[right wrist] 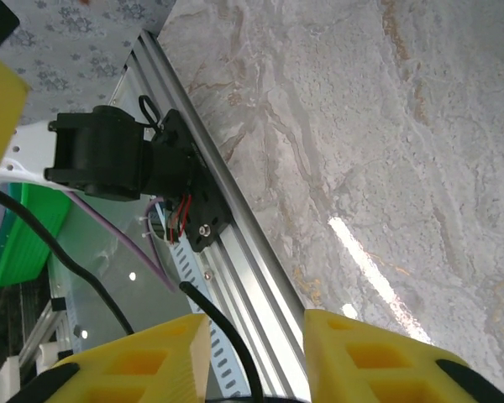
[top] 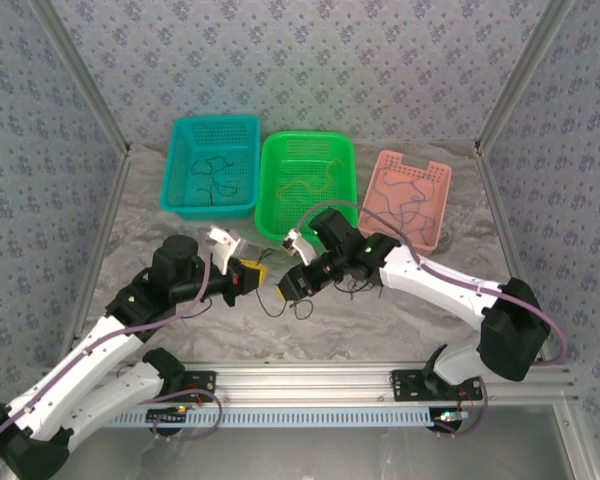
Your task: Untangle the cables
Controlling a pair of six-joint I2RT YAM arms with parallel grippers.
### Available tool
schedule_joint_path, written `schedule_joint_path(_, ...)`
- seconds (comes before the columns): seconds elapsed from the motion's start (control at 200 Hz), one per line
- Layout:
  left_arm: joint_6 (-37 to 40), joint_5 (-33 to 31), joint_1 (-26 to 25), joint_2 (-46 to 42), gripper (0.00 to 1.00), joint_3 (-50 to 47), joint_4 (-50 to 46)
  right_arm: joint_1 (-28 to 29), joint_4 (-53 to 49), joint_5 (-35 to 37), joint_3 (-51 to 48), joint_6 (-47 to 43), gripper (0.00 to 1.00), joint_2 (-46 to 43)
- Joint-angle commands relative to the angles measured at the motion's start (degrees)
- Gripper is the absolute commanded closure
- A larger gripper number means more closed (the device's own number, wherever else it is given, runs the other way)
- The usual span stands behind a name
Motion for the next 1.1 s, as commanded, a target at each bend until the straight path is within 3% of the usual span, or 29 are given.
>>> schedule_joint_path(0.0, 0.81, 0.79, -0.48, 0.13, 1.00, -0.13, 2.31, 0.34, 2.50, -0.41, -1.02, 0.87, 0.78, 0.26)
schedule_joint_path(0.1, -0.13, -2.69, -0.51, -0.91, 1.00, 0.00, 1.48, -0.08, 3.14, 3.13, -2.56, 2.14, 1.00, -1.57)
schedule_joint_path(0.195, -2.42, -9.73, -0.44, -2.44, 1.00, 0.58, -0.61, -2.30, 4.52, 7.99, -5.85, 4.88, 1.00, -5.99)
schedule_joint_path(0.345, -12.01, -27.92, -0.40, -6.10, 1.00, 0.19, -4.26, -10.79, 9.53, 16.36, -15.18, 12.99, 1.00, -19.73)
schedule_joint_path(0.495, -24.76, -34.99, -0.33, -13.06, 1.00, -7.08, 3.73, -14.87, 13.10, 31.35, -24.88, 25.80, 1.00, -37.63)
schedule_joint_path(0.665, -35.25, -41.35, -0.41, -17.99, 1.00, -13.48, 12.65, -6.17, 11.58, 56.11, -35.86, 46.15, 1.00, -51.97)
schedule_joint_path(0.829, -37.14, -45.76, -0.36, -18.94, 1.00, -11.98, 12.22, 6.08, -1.09, 75.41, -34.66, 58.37, 1.00, -53.91)
schedule_joint_path(0.929, -37.08, -47.61, -0.34, -19.35, 1.00, -10.48, 11.34, 10.73, -7.80, 82.20, -33.24, 66.04, 1.00, -52.38)
schedule_joint_path(1.099, -36.23, -50.22, -0.17, -20.92, 1.00, -9.35, 10.63, 14.60, -10.66, 86.33, -33.51, 74.63, 1.00, -50.85)
